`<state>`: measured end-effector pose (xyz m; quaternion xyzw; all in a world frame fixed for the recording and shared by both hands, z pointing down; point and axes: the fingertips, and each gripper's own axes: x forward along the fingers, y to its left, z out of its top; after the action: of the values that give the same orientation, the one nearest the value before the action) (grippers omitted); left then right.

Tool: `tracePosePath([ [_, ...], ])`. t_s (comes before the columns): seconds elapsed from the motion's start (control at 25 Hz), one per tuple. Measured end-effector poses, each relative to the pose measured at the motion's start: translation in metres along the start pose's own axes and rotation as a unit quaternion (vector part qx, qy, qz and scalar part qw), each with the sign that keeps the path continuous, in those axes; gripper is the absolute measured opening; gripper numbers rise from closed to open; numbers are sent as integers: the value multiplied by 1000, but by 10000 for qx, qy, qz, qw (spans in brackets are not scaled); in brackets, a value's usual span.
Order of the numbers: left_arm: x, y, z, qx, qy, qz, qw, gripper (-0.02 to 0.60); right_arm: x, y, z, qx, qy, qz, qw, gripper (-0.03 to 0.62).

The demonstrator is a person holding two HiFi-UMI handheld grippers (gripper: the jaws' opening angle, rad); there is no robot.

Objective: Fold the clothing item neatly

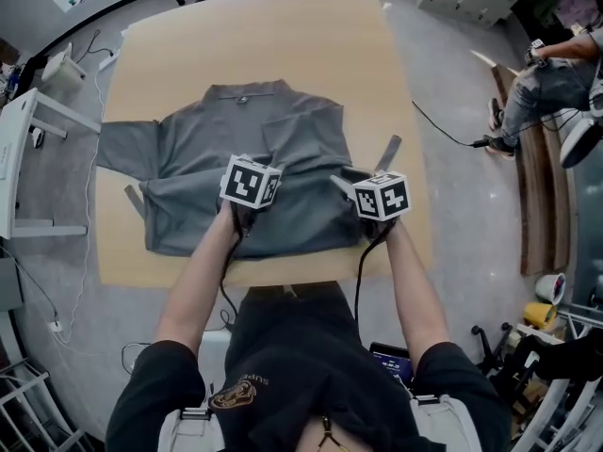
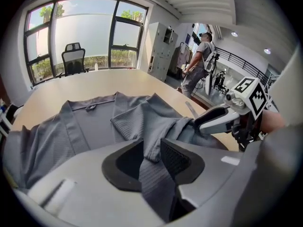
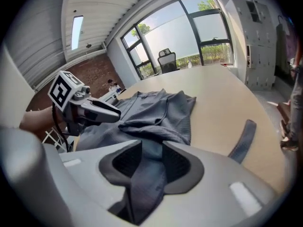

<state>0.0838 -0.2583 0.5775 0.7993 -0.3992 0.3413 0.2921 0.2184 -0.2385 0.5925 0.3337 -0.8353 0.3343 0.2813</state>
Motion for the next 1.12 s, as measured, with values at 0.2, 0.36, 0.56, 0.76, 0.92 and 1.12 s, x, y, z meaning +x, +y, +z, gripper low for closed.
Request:
tracePosePath([
  [0.2,2,-7,14,23,-75,81,9999,122,-8,-1,36,-380,-73,174,9991,133],
  [0.36,18,-31,35,458,-92,-84,9989,139,8,-4,38,-507,160,191,9984,133],
  [0.56,56,-49,45,956,173,-132,9952,164,15,-4,29,-484,235,330,9980,133],
  [0.76,74,-36,34,880,526,309,9943,45,19,-9,17,-506,321,415,9973,132],
  [0.92,48,-17,50,345,-55,737,9967,43,20,-17,12,-560,411,386,9968,126],
  [1.12,-10,39,29,-588,-557,1618,9835,44,20,-20,7,-577,482,356,9965,126],
])
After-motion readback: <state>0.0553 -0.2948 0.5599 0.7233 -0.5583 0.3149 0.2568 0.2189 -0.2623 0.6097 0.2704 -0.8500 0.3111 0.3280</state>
